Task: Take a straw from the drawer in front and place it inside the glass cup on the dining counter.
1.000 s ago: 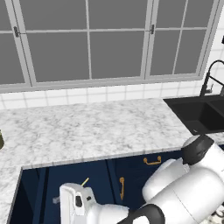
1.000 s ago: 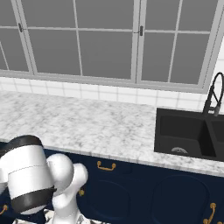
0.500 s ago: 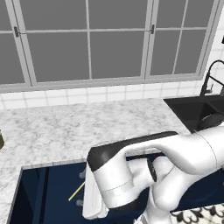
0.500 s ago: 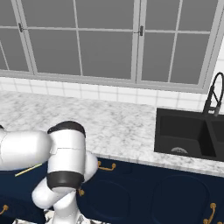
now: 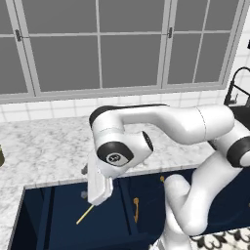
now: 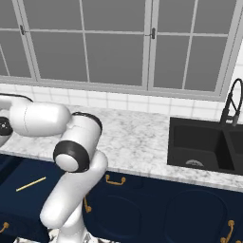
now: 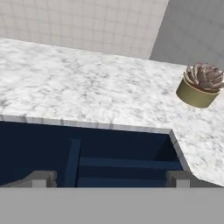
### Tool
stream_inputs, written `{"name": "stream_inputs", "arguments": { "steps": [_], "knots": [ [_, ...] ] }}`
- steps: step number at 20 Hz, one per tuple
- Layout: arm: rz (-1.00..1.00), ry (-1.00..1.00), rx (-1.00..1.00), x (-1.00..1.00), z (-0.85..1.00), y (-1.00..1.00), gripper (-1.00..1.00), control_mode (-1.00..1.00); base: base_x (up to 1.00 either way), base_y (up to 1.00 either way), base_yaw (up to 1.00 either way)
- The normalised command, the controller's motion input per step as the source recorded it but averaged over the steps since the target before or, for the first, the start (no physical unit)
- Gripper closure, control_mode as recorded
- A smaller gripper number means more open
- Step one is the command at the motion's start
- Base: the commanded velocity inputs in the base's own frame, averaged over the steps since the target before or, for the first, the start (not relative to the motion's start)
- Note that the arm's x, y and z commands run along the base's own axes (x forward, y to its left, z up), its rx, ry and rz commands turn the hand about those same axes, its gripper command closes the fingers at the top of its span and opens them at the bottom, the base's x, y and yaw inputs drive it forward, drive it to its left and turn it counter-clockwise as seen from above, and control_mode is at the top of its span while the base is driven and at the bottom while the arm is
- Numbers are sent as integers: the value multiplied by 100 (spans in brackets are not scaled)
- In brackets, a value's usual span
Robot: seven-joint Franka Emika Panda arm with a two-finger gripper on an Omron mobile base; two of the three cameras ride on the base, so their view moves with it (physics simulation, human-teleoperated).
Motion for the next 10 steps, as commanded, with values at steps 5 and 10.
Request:
{"name": "stream_inputs", "arguments": {
  "steps": [5, 10],
  "knots": [
    [2, 1, -41, -22, -7, -18, -100, -100, 0, 0, 0],
    [0, 13, -28, 8, 3, -47, -100, -100, 0, 0, 0]
  ]
}}
